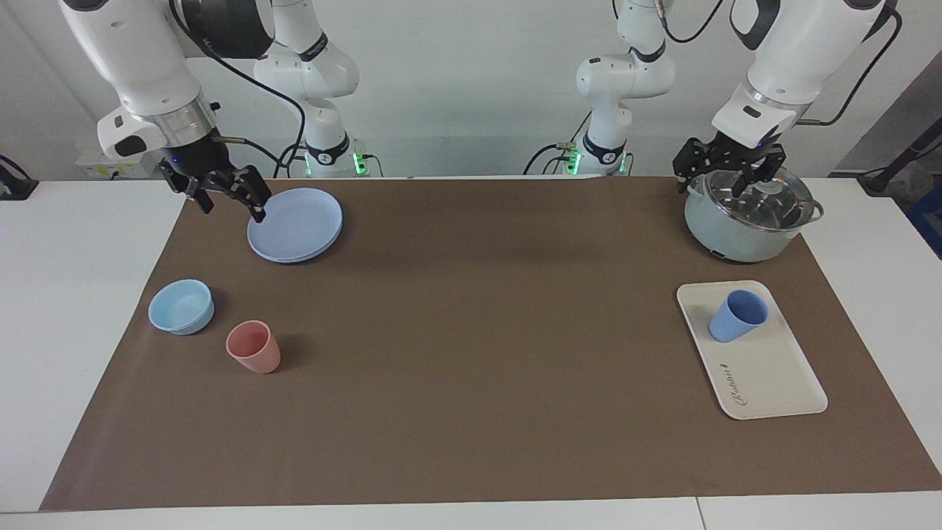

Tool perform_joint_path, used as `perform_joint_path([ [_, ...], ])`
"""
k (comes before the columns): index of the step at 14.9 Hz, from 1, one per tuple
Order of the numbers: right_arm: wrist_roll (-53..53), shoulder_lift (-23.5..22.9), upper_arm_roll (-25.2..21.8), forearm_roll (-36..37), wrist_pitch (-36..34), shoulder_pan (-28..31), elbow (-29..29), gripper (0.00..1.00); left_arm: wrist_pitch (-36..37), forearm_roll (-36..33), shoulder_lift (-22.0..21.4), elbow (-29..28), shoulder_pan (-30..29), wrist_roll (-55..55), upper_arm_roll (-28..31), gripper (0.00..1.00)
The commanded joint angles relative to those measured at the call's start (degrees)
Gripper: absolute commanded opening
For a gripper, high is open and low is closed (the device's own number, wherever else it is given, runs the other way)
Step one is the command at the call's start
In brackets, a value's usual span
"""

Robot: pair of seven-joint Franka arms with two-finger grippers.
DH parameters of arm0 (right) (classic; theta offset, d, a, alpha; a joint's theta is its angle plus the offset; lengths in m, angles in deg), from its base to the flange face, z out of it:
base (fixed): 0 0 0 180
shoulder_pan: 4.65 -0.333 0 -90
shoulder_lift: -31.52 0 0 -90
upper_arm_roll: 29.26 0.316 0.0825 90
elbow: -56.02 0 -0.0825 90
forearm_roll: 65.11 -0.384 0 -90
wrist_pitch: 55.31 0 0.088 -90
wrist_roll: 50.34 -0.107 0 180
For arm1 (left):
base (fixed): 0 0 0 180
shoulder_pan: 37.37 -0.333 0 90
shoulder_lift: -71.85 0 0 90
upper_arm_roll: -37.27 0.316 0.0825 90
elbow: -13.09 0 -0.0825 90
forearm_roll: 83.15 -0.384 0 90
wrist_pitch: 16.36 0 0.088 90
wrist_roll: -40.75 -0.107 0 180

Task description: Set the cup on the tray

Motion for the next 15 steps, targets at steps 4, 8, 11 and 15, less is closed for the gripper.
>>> perform_joint_path([
  [4,4.29,-1.14,0.39,1.51,-3.58,0.78,3.45,1.00,-1.55,0.22,-0.33,-0.34,0.00,-0.12,0.18,1.00],
  [8,4.29,-1.05,0.39,1.60,-4.02,0.42,3.27,1.00,-1.20,0.22,-0.59,0.45,-0.96,-0.12,0.35,1.00],
  [11,4.38,-0.97,0.39,1.51,-5.69,0.51,3.27,1.00,-1.46,0.22,-0.95,0.10,-1.23,-0.12,0.09,1.00],
  [15,5.43,-0.44,0.91,3.35,-5.87,0.25,2.83,1.00,-1.55,0.22,-1.21,-0.34,-1.06,-0.03,0.09,1.00],
])
